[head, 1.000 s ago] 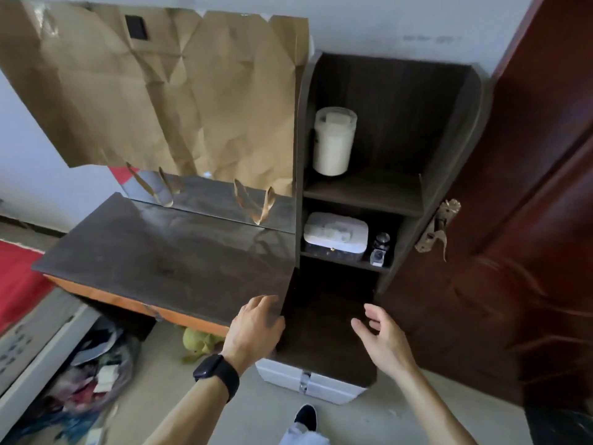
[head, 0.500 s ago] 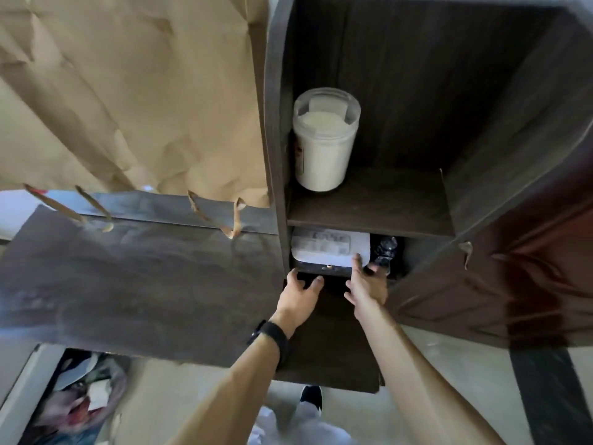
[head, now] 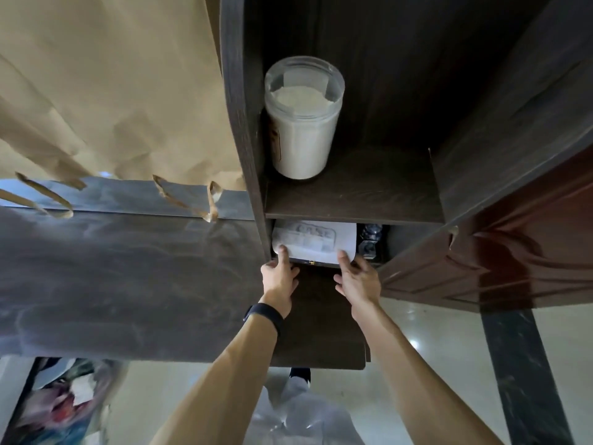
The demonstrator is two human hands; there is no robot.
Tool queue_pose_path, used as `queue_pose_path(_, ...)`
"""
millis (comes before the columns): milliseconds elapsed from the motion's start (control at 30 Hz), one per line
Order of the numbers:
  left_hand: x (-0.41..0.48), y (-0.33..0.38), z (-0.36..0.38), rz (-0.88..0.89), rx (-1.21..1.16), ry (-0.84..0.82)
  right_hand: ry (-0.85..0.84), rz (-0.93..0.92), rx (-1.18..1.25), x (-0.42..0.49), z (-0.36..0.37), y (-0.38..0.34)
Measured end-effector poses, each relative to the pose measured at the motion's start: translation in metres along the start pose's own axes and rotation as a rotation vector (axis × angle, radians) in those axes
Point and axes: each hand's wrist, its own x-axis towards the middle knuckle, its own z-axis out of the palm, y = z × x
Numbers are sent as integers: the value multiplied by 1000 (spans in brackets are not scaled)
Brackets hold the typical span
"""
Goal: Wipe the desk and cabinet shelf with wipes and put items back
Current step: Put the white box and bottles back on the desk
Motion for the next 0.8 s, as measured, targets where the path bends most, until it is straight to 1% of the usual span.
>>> queue_pose_path(100,-5,-3,-8,-10,-61,-47,-100,21,122,-5,-7,8)
queue_pose_path(167,-11,-7,-20,-27,-90,-112,-135,15,130,-11,-15,15)
queue_pose_path(233,-21,-14,-34,-26,-86,-189,-173,7,87,-22,-28,24)
queue_pose_path(267,-27,-19,-42,-20,-82,-207,-199,-9,8,-28,-34,29)
queue_pose_path(333,-40,-28,-57,-3,-74,-215,-178,-125,-291,-40,-46,40)
queue_pose_path(367,-46,-32,-64,1,-68,-213,-115,-237,-443,-46,-51,46)
queue_pose_path(400,-51,-36,-72,0,-54,-211,-39,-400,-557,-51,-54,51)
queue_pose_path(433,-57,-40,-79,-2,-39,-212,15,-602,-644,-58,-55,53)
queue_pose_path(467,-63,-44,-87,-3,-19,-219,34,-795,-712,-66,-51,52)
queue_pose_path(500,-69,-48,-95,-5,-1,-234,17,-927,-781,-72,-46,51)
queue_pose_path(533,-74,-51,-103,-9,18,-244,-21,-993,-863,-78,-38,49)
queue_pose_path(667,-92,-60,-136,3,52,-219,-227,-991,-1122,-92,-5,51)
queue_pose_path(800,-99,-60,-179,48,56,-150,-436,-981,-1250,-104,31,54)
